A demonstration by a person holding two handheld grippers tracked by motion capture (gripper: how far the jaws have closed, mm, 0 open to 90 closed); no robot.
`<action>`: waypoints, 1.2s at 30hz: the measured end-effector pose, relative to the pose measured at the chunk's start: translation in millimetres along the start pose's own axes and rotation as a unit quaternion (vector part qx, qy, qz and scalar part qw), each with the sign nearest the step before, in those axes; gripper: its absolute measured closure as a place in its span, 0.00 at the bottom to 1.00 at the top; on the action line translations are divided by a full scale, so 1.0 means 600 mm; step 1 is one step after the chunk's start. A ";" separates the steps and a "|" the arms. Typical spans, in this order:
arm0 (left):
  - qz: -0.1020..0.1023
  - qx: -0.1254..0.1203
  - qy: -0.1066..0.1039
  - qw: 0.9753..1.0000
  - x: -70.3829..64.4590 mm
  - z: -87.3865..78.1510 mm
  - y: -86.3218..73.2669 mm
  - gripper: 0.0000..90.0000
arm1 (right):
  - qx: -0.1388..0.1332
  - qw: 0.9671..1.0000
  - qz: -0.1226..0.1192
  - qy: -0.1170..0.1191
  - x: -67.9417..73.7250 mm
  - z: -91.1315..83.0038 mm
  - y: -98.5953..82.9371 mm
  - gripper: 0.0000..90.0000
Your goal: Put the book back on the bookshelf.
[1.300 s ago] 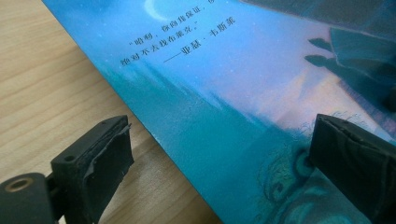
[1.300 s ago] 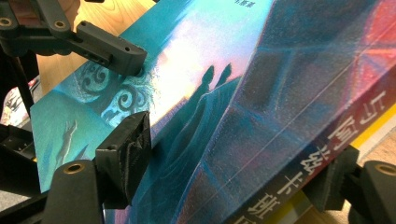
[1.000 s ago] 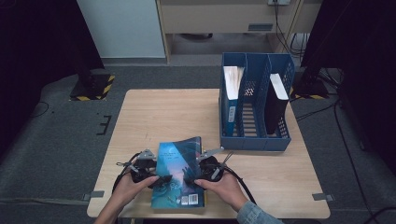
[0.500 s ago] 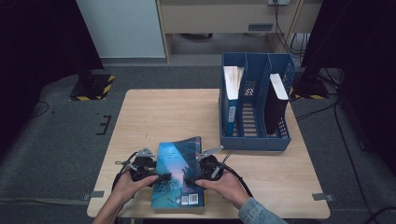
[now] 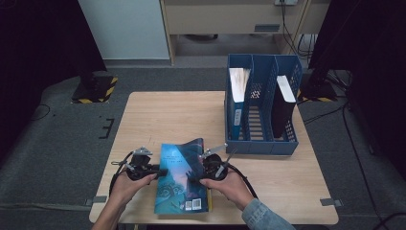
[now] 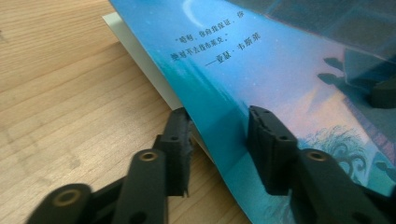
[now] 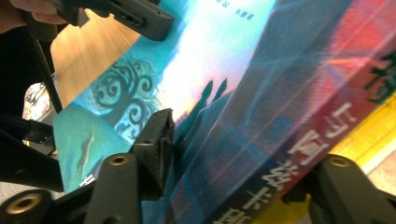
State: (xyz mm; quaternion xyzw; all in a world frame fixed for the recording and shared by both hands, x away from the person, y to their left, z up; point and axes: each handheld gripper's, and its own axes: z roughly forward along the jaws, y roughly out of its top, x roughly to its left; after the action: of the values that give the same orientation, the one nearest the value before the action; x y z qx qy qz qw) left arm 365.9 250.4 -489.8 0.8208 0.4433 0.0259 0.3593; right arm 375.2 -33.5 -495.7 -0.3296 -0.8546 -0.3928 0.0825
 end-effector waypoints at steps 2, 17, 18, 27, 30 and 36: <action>0.002 0.000 0.000 1.000 0.000 -0.006 0.001 0.74 | 0.003 1.000 -0.002 0.000 0.003 -0.003 0.006 0.57; 0.021 -0.023 0.018 0.999 0.000 -0.068 0.042 0.86 | -0.007 1.000 -0.022 -0.017 0.015 -0.036 0.071 0.69; 0.023 -0.023 0.020 0.999 0.000 -0.072 0.046 0.86 | -0.009 1.000 -0.023 -0.018 0.015 -0.040 0.077 0.70; 0.038 -0.027 0.025 0.999 -0.002 -0.086 0.071 0.87 | -0.016 0.999 -0.029 -0.032 0.014 -0.059 0.109 0.71; 0.040 -0.031 0.026 0.998 0.000 -0.090 0.078 0.87 | -0.015 0.999 -0.030 -0.037 0.014 -0.063 0.118 0.72; 0.043 -0.033 0.028 0.998 0.001 -0.097 0.086 0.87 | -0.019 0.998 -0.036 -0.041 0.017 -0.070 0.131 0.72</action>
State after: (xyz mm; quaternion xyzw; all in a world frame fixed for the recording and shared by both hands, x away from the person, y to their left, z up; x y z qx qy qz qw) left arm 381.9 266.0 -415.3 0.8260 0.4163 0.0785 0.3719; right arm 411.8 -21.5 -414.9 -0.3162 -0.8611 -0.3974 0.0270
